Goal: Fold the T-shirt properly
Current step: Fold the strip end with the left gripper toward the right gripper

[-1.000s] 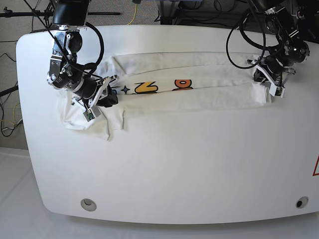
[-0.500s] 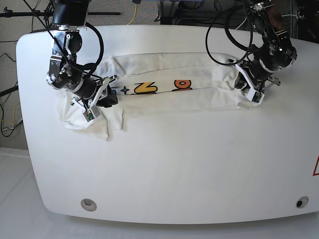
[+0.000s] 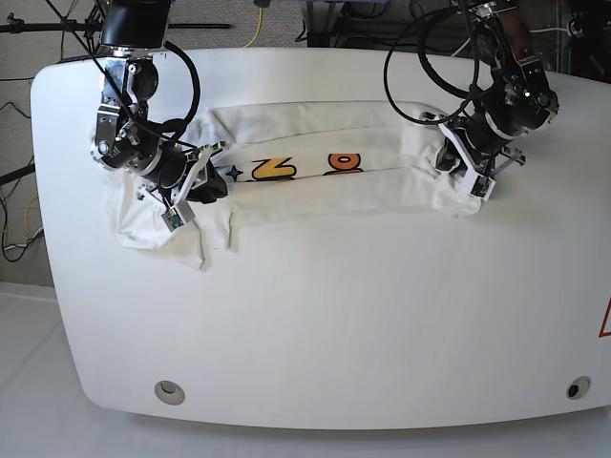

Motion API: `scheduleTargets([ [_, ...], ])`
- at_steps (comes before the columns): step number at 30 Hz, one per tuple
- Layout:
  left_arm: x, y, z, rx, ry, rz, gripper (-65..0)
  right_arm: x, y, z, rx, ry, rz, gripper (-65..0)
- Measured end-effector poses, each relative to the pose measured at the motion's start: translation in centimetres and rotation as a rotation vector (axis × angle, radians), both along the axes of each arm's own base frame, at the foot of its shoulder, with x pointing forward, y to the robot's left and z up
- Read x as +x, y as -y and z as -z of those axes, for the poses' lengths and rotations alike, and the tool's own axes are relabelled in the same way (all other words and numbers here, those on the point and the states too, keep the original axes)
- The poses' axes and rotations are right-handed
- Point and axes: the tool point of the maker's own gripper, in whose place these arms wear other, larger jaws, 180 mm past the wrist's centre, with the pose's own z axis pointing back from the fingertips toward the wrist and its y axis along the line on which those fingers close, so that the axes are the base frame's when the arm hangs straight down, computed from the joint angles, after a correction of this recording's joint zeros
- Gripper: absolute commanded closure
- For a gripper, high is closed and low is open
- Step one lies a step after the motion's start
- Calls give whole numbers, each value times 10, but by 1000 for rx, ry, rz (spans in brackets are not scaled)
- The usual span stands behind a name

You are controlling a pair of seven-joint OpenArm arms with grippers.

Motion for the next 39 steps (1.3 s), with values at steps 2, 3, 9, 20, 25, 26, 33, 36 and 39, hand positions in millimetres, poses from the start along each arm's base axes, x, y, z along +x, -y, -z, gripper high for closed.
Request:
scheduleTargets([
  [2, 0, 0, 0, 0, 0, -1, -6, 0, 0, 0, -1, 0, 0, -120],
  [3, 0, 0, 0, 0, 0, -1, -5, 0, 0, 0, -1, 0, 0, -120],
  [9, -1, 9, 1, -22, 3, 9, 0, 0, 0, 0, -2, 0, 0, -116],
  [20, 3, 75, -3, -101, 18, 167, 0, 0, -1, 0, -2, 2, -2, -114],
  [25, 5, 105, -11, -163, 45, 218, 0, 0, -2, -1, 0, 3, -2, -113],
  [26, 5, 110, -12, -171, 45, 227, -1, 0, -1, -1, -2, 2, -1, -112],
  [33, 9, 131, -15, -175, 44, 266, -3, 0, -1, 0, -4, 3, -2, -111],
  [36, 9, 148, -20, -196, 56, 307, -2, 0, 0, 0, -6, 2, -1, -111],
  [39, 5, 165, -24, -214, 62, 358, 0, 0, 2, 0, -11, 1, -2, -112],
])
